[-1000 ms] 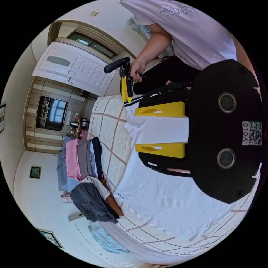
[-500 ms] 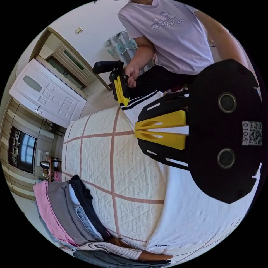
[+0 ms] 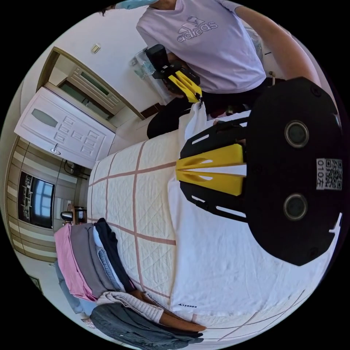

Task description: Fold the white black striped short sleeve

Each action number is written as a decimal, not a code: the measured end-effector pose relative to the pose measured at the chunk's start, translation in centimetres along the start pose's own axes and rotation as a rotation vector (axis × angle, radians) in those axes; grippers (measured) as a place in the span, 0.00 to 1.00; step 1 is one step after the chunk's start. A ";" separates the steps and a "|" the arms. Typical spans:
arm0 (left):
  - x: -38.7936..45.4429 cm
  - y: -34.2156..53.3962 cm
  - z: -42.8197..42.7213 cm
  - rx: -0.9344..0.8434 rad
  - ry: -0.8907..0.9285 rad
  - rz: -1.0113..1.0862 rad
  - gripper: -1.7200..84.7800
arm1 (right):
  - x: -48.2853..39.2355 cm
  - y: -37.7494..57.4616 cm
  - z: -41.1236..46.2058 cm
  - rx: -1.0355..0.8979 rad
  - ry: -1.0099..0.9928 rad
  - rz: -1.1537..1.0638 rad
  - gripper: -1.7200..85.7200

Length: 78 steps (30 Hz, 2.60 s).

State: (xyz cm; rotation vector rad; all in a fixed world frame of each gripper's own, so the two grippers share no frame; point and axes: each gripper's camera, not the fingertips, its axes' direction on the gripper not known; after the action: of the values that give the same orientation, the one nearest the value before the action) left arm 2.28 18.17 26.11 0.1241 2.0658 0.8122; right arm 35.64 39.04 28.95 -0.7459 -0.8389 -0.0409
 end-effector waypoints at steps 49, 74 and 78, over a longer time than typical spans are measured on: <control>26.8 45.7 -34.6 0.588 -0.727 -1.360 0.09 | -18.3 -21.0 21.6 -0.219 -0.408 -0.871 0.12; 32.0 26.8 -36.3 0.425 -0.962 -1.123 0.03 | -10.0 -25.1 20.0 -0.251 -0.331 -0.572 0.11; 30.8 16.5 -31.9 0.233 -0.986 -0.926 0.03 | -4.6 -24.0 17.6 -0.215 -0.323 -0.423 0.11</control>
State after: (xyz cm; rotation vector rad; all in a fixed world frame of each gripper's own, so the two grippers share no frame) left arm -44.26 26.55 26.65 -0.2536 1.0490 -0.1022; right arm 13.39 30.69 47.42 -0.7756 -1.3064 -0.4015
